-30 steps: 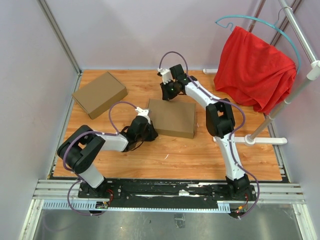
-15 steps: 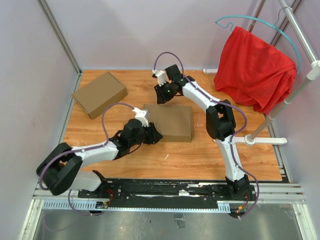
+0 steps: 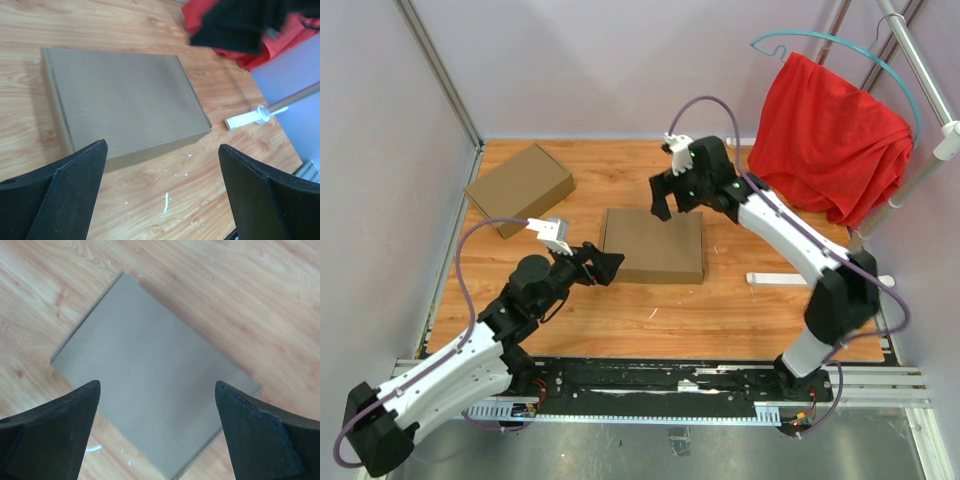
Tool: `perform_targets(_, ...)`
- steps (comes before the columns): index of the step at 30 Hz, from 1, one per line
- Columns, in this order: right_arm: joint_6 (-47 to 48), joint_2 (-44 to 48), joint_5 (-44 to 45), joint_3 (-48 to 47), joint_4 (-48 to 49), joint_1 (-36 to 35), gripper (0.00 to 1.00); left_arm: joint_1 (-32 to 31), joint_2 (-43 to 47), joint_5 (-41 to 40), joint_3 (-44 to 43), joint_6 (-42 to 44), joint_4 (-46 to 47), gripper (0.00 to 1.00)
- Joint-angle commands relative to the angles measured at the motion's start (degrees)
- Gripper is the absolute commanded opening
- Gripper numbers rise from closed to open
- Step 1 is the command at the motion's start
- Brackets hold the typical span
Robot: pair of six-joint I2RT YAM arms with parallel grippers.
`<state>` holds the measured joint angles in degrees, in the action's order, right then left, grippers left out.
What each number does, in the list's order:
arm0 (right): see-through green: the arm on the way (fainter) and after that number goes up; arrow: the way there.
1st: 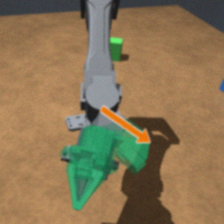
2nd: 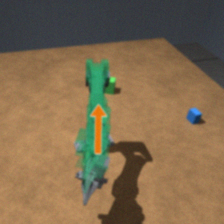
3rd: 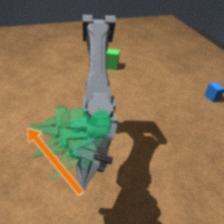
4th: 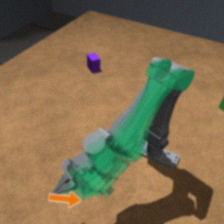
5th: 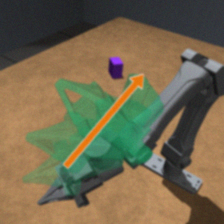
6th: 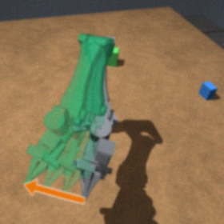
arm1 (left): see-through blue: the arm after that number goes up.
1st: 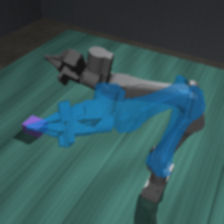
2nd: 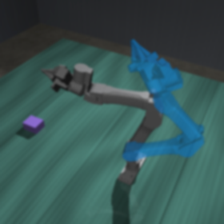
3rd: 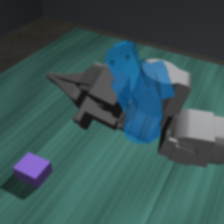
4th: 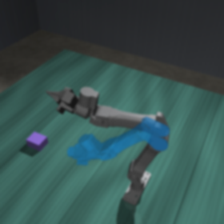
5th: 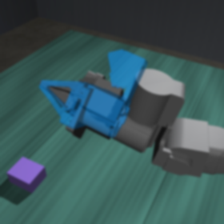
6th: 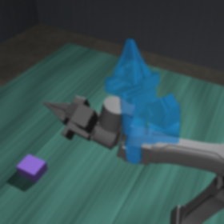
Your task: Fold the paper box
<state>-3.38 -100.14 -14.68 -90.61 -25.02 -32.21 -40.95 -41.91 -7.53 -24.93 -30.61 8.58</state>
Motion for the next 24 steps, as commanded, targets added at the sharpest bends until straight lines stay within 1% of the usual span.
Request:
perform_targets(1, -10.4, 14.57, 10.88, 18.84, 6.46, -0.48, 0.98, 0.08, 6.45, -7.88, 2.83, 1.17, -8.34, 0.99)
perform_targets(4, -12.52, 25.32, 19.13, 31.46, 7.83, -2.51, 0.98, 0.08, 8.0, -10.62, 2.7, 0.78, -12.18, 1.0)
perform_targets(6, -13.36, 32.18, 20.65, 37.94, 8.0, -2.92, 0.98, 0.08, 7.88, -10.04, 3.43, -0.25, -11.53, 0.99)
perform_targets(8, -14.03, 38.16, 20.83, 42.52, 7.74, -2.98, 0.98, 0.08, 7.3, -10.34, 3.46, -1.2, -11.72, 0.99)
perform_targets(11, -14.68, 44.63, 23.25, 46.52, 6.12, -2.99, 0.98, 0.08, 6.47, -11.82, 3.5, -1.47, -12.27, 0.99)
perform_targets(16, -15.12, 49.34, 26.85, 49.51, 5.21, -2.95, 0.98, 0.08, 7.18, -15.31, 3.65, -0.77, -14.3, 0.99)
perform_targets(21, -13.81, 49.83, 26.51, 50.06, 5.01, -2.96, 0.98, 0.08, 9.75, -15.77, 4.63, -1.12, -14.04, 0.99)
perform_targets(24, -13.82, 49.08, 26.91, 48.74, 3.96, -2.98, 0.98, 0.08, 10.97, -16.01, 5.01, -1.16, -14.32, 0.99)
